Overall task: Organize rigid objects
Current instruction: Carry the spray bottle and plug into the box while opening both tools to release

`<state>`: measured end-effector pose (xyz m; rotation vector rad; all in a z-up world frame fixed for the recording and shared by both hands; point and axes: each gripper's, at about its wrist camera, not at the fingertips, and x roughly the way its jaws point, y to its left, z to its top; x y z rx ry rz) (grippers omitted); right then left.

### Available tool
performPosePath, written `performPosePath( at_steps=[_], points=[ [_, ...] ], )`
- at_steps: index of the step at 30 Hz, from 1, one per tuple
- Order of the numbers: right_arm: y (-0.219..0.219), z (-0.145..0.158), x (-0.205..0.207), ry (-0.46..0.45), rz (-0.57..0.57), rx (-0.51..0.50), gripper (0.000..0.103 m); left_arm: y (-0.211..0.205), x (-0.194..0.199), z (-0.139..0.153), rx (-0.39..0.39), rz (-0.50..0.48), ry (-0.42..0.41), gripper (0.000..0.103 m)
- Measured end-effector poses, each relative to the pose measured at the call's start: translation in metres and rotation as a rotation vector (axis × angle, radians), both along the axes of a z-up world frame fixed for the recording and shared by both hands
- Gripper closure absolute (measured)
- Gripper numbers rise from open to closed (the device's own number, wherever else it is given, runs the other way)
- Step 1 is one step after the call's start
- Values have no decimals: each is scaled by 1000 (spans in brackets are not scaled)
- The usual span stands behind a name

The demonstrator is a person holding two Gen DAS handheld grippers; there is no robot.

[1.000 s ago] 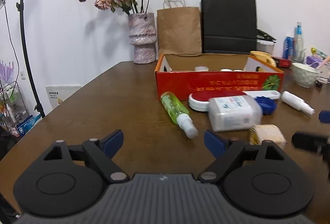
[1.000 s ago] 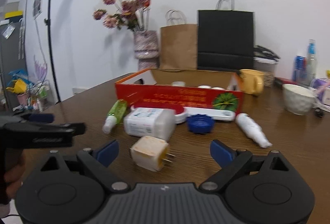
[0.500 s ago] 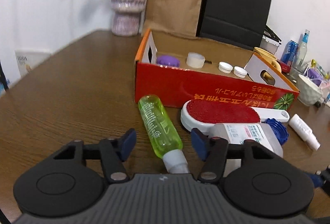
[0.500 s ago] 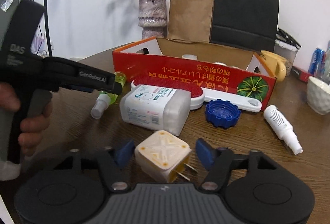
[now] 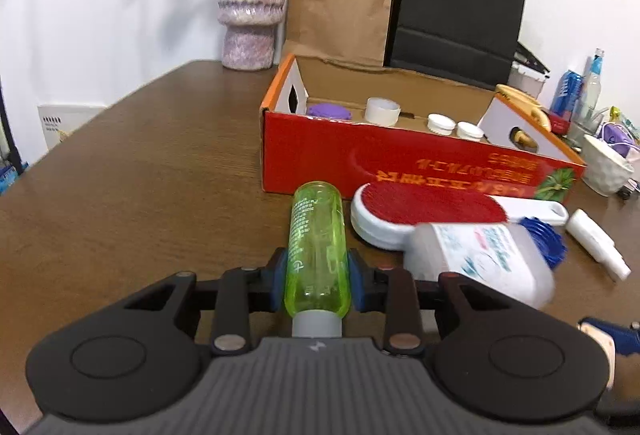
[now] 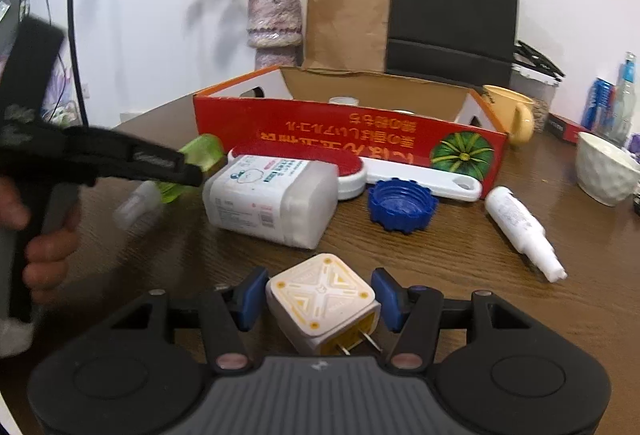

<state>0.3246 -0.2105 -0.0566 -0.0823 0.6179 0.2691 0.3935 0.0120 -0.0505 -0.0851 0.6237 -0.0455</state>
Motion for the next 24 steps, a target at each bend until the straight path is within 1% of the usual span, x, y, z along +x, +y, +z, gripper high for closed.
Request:
performPosePath(
  at_steps=[3,6,11,15,17,20,24],
  points=[
    [-6,5,-16,-21,-23,16,47,-1,-30,9,5,18,-33,72],
    [-11,11,-35,-46,-28,24,47,0,-69,24,-4,29,-77,72],
    [-21,27,-72,-104,-44,46,47,-1,-140,55,12,52,-198,72],
    [-24,45,-107,-184,-40,53,47,-2,-189,72,14,50,-253,72],
    [-24,53,-127,-237,-38,38,47,-4,-210,77,15,46,-272,72],
    [-24,63,-154,-305,-40,16,47,-10,-237,81,41,46,-316,72],
    [-26,75,-183,-356,-50,22,47,-18,-267,88,72,46,-373,72]
  ],
)
